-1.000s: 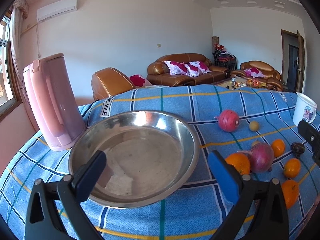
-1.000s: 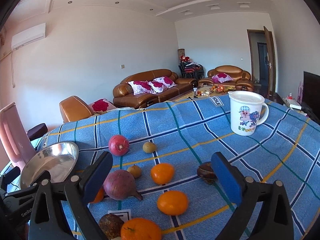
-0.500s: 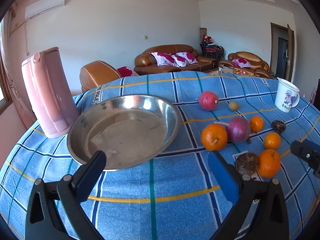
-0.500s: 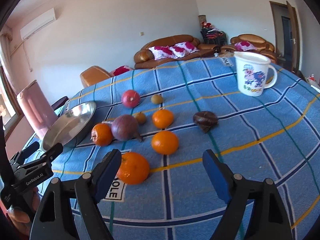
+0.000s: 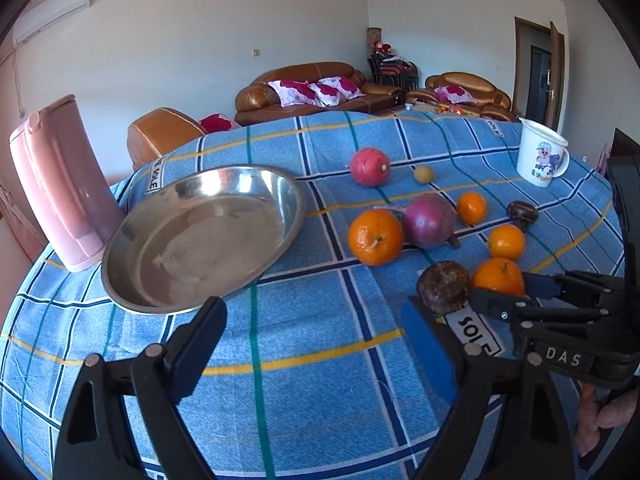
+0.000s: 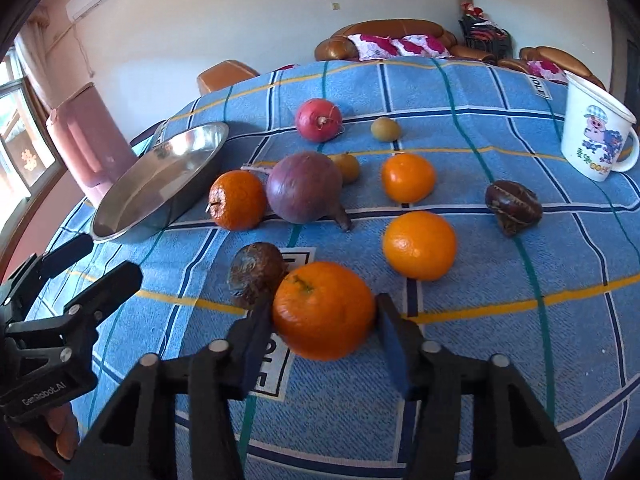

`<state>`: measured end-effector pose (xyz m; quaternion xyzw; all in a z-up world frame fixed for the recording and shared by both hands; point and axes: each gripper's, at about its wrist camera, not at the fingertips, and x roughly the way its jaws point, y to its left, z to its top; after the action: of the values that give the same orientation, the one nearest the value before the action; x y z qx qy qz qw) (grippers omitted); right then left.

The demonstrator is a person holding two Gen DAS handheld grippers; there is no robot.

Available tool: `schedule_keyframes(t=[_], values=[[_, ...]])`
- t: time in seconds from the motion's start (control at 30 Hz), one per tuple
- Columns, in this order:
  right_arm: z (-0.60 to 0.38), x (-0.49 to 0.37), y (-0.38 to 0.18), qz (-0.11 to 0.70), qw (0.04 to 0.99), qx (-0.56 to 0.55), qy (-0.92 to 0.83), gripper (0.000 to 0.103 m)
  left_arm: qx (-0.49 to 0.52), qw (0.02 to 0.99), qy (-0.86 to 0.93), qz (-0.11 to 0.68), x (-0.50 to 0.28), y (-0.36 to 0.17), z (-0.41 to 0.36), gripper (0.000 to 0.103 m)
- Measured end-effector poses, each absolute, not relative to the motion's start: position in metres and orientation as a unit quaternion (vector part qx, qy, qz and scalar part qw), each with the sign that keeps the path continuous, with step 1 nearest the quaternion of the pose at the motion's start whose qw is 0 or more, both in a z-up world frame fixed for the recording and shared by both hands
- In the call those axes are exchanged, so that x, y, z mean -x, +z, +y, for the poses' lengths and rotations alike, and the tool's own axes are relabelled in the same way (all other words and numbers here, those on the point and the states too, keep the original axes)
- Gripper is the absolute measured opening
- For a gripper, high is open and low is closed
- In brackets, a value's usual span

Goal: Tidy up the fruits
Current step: 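Grasp the dark brown round fruit with the left gripper while the right gripper grasps an orange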

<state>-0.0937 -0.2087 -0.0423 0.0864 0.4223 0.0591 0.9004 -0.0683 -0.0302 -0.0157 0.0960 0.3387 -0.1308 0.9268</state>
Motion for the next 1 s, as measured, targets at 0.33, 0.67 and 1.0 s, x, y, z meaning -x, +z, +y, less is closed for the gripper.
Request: schedule_keyframes(t=[0.33, 0.67, 1.0], values=[[-0.249, 0.129, -0.019, 0.368, 0.923, -0.112, 0.033, 0.050, -0.098, 0.903, -0.177, 0.379, 0.052, -0.028, -0.084, 0.090], [-0.283, 0.146, -0.001, 0.328, 0.938, -0.116, -0.004, 0.050, -0.099, 0.882, -0.182, 0.423, 0.029, -0.055, -0.123, 0.057], [-0.278, 0.146, -0.001, 0.327, 0.937, -0.118, -0.017, 0.051, -0.080, 0.885, -0.204, 0.410, 0.032, -0.048, -0.116, 0.042]])
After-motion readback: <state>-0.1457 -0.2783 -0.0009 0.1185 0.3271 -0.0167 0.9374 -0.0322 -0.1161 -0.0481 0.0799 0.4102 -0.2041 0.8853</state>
